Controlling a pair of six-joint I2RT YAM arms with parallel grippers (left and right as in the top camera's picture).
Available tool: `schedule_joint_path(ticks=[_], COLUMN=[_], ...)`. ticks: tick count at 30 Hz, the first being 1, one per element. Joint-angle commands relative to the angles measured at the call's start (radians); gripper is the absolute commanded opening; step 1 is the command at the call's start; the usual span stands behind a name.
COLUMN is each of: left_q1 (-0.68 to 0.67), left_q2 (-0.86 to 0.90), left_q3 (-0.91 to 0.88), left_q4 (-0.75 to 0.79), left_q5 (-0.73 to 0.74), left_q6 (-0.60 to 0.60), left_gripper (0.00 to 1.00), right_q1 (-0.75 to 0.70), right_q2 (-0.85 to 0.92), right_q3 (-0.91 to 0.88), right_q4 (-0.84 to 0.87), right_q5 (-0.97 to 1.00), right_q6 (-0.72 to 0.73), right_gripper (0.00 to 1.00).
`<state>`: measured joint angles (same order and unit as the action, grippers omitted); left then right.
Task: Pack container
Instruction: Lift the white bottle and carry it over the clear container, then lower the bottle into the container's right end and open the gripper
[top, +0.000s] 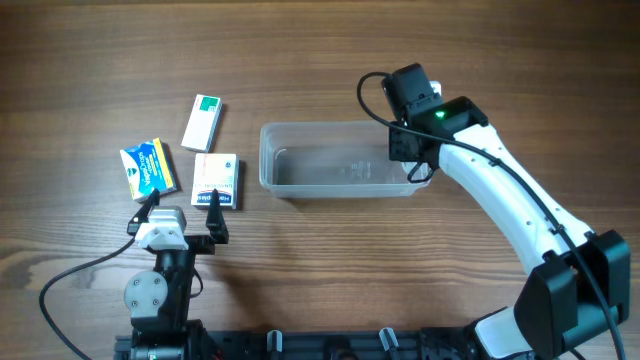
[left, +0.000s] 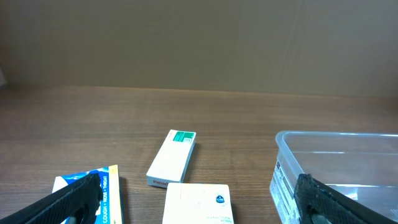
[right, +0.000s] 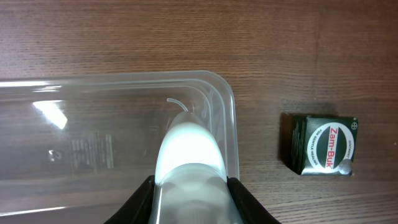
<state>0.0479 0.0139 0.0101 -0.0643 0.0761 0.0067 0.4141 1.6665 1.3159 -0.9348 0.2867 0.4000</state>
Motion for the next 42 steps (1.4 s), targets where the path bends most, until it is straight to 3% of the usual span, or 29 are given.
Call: schedule_joint_path(ticks=[1,33,37,42], left_q1=[0.0,0.0,0.0,0.0], left_q2=[-0.007,-0.007,-0.007,-0.007], left_q3=[-0.005,-0.005,-0.005,-0.005], left_q4=[-0.004,-0.005,-0.005,-0.004], left_q5=[0.012,0.012,0.012,0.012], left_q6=[0.015,0.015,0.015,0.015], left_gripper=[1.0,1.0,1.0,1.0], right_q1=[-0.002,-0.002,-0.002,-0.002], right_q2=[0.0,0.13,0.13,0.13], right_q3=[-0.002,-0.003,-0.003,-0.003], right_q4=[0.004,0.03,0.029,0.021], right_q5=[0.027,0.001,0.001,0.0], right_q6=[0.023,0.047,0.047,0.048], right_gripper=[0.25,0.25,0.42,0.5])
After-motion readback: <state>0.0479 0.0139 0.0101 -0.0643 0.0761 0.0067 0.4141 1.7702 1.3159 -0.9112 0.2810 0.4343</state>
